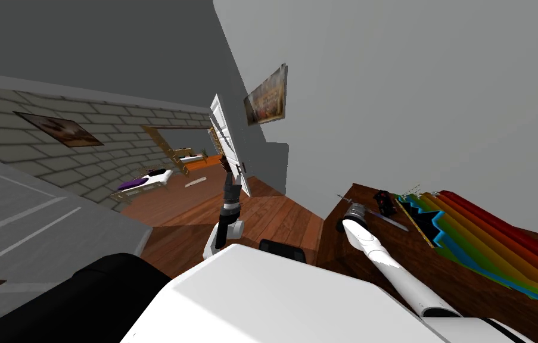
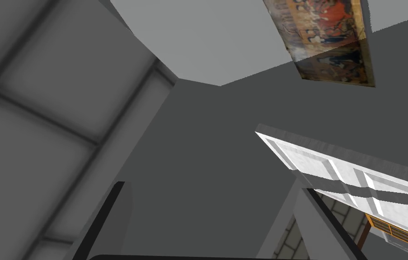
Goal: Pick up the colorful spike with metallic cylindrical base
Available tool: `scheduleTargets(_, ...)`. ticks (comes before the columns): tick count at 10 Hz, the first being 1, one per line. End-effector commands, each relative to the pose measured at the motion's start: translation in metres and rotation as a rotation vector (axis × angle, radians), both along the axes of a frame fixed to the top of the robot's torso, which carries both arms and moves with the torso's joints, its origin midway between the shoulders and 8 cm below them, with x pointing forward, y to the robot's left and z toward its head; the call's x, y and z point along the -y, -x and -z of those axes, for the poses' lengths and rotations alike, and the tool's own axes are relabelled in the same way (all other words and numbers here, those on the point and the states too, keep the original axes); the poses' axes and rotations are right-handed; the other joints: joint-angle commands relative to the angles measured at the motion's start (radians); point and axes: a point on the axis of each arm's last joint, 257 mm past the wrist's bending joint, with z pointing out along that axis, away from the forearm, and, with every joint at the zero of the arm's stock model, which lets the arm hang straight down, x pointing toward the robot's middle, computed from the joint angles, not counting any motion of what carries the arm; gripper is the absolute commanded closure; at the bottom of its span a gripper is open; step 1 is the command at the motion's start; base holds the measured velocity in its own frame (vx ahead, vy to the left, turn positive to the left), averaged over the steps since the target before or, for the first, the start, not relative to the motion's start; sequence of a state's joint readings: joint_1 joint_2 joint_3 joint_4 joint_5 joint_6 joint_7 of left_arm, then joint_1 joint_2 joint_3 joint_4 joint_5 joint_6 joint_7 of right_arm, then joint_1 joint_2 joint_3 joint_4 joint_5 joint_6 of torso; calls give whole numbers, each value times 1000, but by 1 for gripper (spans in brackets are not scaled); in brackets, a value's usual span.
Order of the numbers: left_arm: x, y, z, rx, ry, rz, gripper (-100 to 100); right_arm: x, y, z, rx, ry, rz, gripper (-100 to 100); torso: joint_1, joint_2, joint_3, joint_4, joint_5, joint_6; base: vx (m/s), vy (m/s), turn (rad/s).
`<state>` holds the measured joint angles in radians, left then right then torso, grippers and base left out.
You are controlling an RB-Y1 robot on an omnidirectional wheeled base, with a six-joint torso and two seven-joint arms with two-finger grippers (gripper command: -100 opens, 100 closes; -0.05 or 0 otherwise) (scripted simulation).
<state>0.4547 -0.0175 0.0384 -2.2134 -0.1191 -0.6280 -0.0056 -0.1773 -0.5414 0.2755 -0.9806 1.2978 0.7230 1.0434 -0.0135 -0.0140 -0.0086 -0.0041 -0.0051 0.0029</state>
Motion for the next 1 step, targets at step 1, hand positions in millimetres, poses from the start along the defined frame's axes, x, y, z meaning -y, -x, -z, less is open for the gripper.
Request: scheduleTargets(1,0,0,0,0,0,0,0,0,0,0,0,0,0,0,0,0,0,0,0,0,7,5,8)
